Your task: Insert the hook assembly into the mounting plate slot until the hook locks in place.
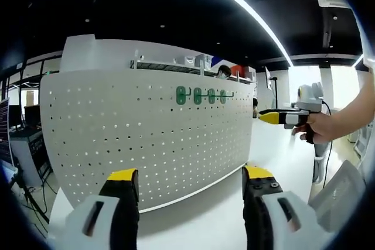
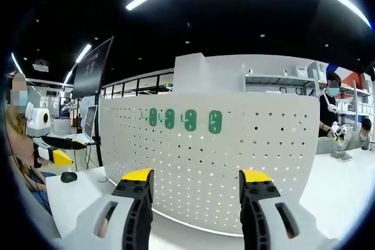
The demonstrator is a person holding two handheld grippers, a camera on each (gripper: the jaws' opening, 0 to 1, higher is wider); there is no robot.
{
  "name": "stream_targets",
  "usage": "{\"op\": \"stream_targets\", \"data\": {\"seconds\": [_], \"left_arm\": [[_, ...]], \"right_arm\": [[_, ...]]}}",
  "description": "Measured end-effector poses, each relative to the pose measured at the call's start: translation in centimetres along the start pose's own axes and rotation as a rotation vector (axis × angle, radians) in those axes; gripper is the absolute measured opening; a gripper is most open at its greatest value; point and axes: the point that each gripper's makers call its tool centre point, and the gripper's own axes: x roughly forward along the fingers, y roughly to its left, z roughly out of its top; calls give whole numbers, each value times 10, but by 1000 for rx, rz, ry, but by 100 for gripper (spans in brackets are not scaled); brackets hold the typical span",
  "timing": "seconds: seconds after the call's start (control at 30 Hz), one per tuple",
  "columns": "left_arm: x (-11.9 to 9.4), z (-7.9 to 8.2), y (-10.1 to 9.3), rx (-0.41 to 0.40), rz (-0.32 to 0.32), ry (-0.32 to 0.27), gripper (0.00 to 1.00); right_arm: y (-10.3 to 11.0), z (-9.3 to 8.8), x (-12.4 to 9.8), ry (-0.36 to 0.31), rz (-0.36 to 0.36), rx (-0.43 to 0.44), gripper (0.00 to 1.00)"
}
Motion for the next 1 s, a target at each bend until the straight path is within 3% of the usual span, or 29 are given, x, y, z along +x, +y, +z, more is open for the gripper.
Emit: {"op": "stream_targets", "data": {"seconds": [1.0], "left_arm": [[-30, -18, -3, 10, 4, 40, 81]], "right_arm": [[2, -40, -63, 71, 11, 45, 63]]}}
